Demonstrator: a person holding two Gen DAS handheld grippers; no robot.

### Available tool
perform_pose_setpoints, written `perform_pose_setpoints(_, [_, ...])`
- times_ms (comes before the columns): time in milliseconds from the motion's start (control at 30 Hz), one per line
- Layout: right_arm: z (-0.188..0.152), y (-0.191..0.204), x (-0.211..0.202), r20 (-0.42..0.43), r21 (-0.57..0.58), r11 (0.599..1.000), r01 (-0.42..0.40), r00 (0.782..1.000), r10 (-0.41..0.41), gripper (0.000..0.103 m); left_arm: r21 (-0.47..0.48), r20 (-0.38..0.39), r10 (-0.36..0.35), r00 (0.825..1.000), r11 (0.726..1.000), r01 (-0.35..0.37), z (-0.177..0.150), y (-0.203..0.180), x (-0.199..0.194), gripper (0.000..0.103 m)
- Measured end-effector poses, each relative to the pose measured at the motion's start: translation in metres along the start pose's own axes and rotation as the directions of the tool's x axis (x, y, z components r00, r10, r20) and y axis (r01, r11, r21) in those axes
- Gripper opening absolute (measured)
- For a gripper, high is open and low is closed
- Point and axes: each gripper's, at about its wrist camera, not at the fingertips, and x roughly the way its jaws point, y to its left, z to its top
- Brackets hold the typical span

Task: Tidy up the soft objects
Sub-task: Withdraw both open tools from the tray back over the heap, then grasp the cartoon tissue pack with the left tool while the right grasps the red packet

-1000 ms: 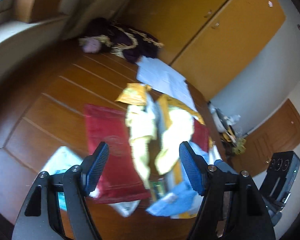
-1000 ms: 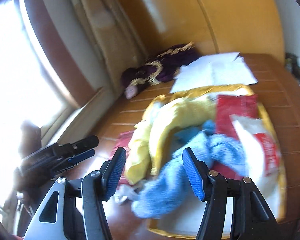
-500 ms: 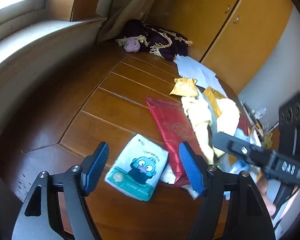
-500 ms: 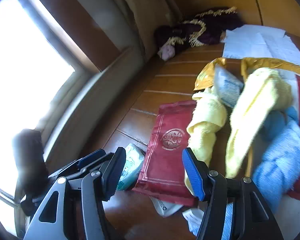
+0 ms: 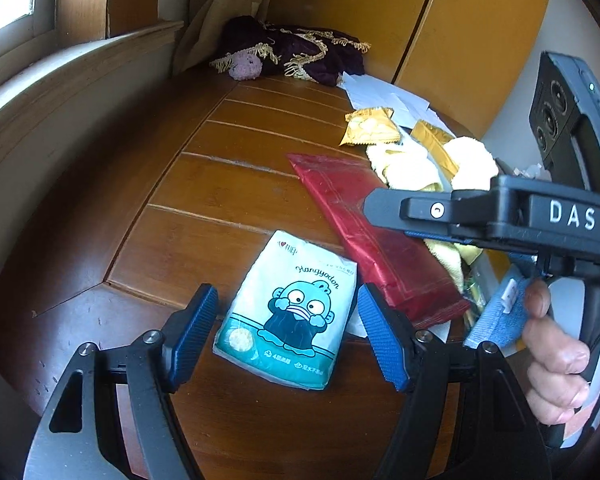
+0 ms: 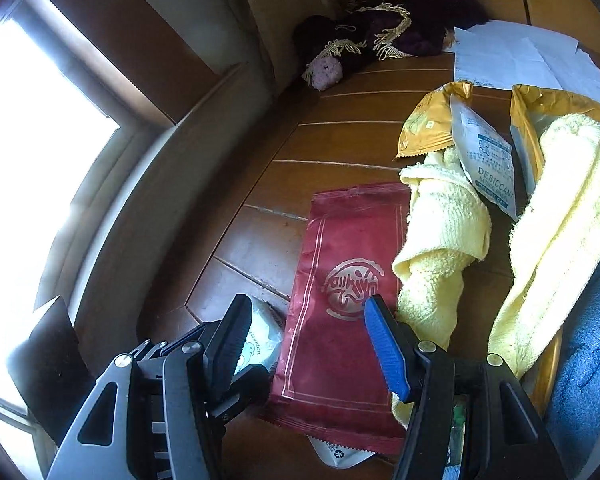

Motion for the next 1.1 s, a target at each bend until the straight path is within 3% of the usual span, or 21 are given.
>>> perform_pose_setpoints(167, [0.002,0.001,0.0,0.002,-0.003,1.0,0.01,1.0,-0.01,0.061,0.044,0.013,0.04,0.999,0.998,-0.041,-0.002,-0.005,0.002,0.058])
perform_pose_setpoints(400, [0.003,-0.001,0.0,0.002,0.006,1.0,0.009,1.0,-0.009,0.061,0.031,0.011,0.04,0.999,0.999,-0.041,0.0,-0.001,0.001,0.051])
perform_pose_setpoints(700, [0.003,-0.005,-0.002,0.01,0.02,1.0,0.012,1.0,-0.013,0.061,-0.044,0.034,-0.001,0.999,0.999,0.003,0.005,0.012,-0.006,0.048])
perform_pose_setpoints(1100, [0.005,-0.008,-0.002,0.014,0.037,0.996,0.08,0.997,-0.081,0.061,-0.123,0.067,-0.024,0.997,0.992,0.032,0.009,0.023,-0.01,0.048])
